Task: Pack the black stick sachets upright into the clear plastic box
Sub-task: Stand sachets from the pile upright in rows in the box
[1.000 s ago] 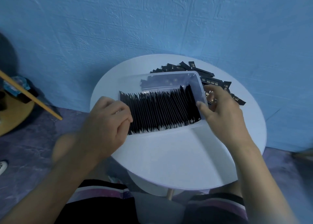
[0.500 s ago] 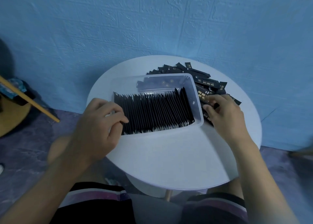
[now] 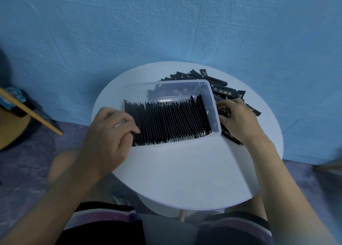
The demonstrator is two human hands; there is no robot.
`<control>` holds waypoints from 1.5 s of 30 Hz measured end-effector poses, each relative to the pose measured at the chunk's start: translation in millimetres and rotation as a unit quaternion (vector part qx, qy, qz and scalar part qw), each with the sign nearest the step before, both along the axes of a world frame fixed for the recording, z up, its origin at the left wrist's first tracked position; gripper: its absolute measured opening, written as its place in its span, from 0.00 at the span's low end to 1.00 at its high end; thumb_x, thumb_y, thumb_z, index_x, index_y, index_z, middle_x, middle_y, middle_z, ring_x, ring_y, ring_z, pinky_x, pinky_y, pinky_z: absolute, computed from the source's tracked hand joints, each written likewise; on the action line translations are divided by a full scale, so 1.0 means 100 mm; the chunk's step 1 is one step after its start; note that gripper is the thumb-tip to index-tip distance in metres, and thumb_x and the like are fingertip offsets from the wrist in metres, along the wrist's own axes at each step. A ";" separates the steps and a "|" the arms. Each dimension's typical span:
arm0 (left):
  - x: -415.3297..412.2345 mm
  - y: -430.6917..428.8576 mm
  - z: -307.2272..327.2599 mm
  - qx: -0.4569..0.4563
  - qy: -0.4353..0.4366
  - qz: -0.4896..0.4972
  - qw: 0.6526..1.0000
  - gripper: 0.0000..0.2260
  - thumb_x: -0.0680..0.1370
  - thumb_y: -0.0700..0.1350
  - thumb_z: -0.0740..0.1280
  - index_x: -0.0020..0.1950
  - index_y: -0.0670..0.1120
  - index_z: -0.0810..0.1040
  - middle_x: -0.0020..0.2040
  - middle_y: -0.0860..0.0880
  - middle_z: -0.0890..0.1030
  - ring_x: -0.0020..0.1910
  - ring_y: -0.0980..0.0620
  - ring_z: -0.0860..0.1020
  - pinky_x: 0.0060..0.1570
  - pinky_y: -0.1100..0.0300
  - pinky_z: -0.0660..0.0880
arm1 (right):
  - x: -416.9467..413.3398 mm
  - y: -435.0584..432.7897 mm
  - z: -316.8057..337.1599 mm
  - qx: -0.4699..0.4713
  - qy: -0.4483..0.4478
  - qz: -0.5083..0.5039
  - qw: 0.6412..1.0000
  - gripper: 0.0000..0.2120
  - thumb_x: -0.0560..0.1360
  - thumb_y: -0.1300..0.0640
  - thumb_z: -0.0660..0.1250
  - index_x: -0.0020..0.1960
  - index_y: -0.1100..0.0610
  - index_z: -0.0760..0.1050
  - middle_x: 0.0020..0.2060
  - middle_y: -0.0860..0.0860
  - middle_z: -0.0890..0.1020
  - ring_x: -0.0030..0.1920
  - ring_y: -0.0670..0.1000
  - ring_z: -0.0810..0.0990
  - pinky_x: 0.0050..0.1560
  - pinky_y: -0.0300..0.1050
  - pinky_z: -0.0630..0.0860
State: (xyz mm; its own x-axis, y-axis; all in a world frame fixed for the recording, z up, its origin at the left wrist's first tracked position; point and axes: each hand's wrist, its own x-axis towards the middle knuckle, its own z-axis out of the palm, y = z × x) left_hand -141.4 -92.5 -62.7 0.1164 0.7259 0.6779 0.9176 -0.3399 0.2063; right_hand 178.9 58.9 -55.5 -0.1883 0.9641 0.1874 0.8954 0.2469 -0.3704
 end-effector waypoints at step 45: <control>0.12 -0.03 -0.03 0.015 0.009 -0.006 1.000 0.14 0.77 0.38 0.59 0.41 0.41 0.84 0.46 0.47 0.83 0.47 0.42 0.74 0.49 0.57 0.69 | -1.32 -0.84 0.43 -0.051 0.220 0.138 0.964 0.05 0.77 0.53 0.67 0.47 0.54 0.73 0.33 0.51 0.82 0.30 0.51 0.83 0.38 0.53 0.80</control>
